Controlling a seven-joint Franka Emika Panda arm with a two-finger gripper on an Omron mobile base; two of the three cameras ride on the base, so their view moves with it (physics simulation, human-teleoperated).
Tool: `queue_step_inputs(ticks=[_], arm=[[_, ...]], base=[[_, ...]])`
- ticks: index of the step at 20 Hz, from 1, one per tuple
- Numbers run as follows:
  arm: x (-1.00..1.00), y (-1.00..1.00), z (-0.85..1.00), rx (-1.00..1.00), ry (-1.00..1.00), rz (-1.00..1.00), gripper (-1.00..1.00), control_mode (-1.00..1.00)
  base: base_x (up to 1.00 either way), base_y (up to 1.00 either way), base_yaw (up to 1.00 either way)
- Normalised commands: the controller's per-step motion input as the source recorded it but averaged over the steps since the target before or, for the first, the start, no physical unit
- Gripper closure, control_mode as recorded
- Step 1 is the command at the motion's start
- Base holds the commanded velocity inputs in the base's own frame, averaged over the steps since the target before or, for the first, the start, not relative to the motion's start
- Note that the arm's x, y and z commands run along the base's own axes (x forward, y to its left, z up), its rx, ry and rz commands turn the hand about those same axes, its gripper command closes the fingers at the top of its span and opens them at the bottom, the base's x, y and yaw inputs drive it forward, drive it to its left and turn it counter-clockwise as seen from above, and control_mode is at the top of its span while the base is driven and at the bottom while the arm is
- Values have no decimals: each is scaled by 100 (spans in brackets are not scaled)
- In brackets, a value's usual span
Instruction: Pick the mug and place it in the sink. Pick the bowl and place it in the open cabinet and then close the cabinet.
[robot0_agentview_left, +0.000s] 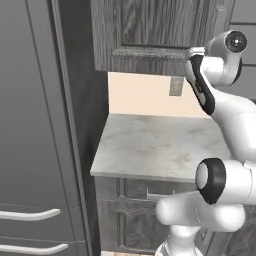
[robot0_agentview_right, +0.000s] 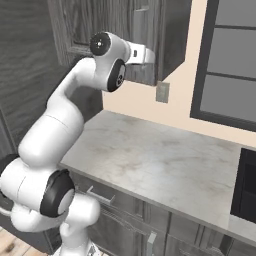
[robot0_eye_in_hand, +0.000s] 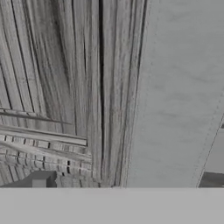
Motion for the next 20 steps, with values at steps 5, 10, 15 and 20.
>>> queue_step_inputs(ticks=[5,10,15,20], arm=[[58,-2,-11,0,27,8,-100,-100],[36,0,-21,0,42,3,-100,-100],[39,1,-76,-1,58,0,-100,-100],[18,0,-100,0,2,10,-100,-100]], base=[[0,0,0],[0,0,0],[0,0,0],[0,0,0]])
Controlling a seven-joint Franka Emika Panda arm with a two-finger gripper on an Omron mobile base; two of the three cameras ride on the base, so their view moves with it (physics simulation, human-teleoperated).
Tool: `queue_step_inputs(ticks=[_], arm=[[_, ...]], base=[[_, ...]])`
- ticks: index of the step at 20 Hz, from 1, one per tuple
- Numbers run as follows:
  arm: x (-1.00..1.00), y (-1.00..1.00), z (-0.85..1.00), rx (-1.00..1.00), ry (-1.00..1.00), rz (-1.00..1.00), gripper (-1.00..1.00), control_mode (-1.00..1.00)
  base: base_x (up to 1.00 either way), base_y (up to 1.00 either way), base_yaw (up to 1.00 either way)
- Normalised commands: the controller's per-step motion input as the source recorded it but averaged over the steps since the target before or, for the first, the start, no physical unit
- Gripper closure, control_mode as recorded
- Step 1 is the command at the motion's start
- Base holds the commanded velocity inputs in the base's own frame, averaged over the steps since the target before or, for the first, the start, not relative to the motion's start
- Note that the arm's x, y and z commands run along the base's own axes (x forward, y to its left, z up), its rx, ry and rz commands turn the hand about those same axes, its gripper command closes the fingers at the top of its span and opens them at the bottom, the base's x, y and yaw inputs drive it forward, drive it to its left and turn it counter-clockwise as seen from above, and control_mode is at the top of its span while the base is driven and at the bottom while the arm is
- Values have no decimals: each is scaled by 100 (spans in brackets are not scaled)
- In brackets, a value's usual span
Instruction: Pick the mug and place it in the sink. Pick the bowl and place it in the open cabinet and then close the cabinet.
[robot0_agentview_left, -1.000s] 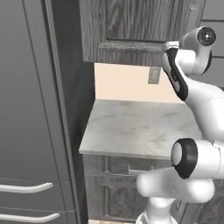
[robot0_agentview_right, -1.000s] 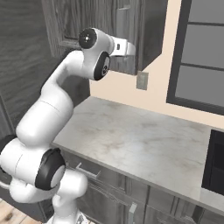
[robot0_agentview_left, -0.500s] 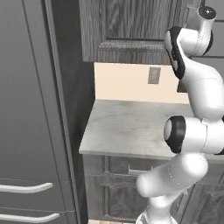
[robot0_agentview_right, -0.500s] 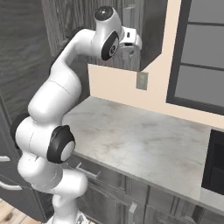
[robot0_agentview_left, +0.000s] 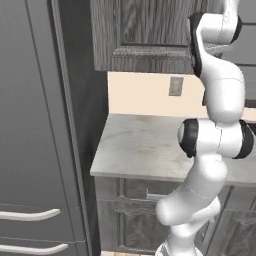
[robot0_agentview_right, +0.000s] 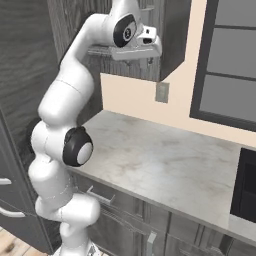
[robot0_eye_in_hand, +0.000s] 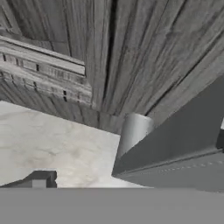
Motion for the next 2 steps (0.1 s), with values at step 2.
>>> queue_step_inputs(ticks=[2], arm=[[-23,0,-100,0,-51,31,-100,-100]], base=[[0,0,0]])
